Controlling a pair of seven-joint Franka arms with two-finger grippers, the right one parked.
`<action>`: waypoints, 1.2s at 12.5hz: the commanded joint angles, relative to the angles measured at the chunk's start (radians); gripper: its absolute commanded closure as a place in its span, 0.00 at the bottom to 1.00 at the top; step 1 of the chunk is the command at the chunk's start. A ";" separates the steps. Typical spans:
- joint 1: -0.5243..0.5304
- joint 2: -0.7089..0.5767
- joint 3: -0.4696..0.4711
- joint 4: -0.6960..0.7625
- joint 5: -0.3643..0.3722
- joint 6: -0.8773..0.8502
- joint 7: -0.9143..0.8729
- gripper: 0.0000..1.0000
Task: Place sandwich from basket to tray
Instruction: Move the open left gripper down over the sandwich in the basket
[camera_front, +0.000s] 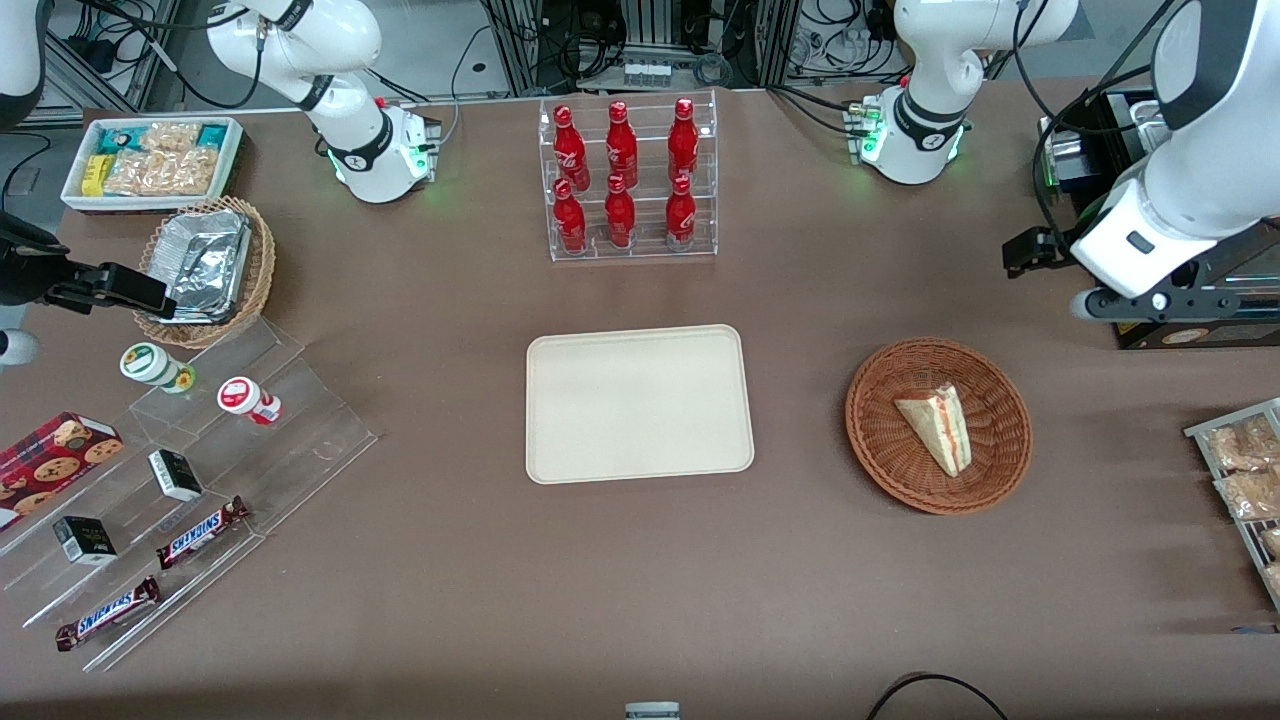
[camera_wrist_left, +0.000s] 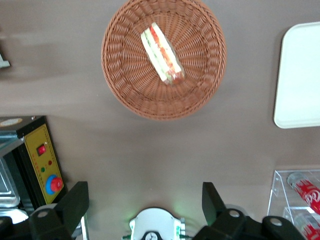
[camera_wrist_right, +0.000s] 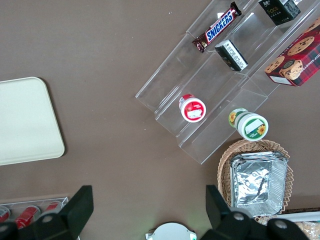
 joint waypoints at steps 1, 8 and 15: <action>-0.009 -0.015 0.007 0.020 -0.016 -0.046 0.001 0.00; -0.010 0.016 0.007 -0.173 -0.016 0.226 0.008 0.00; -0.012 0.151 0.007 -0.359 -0.015 0.624 0.006 0.00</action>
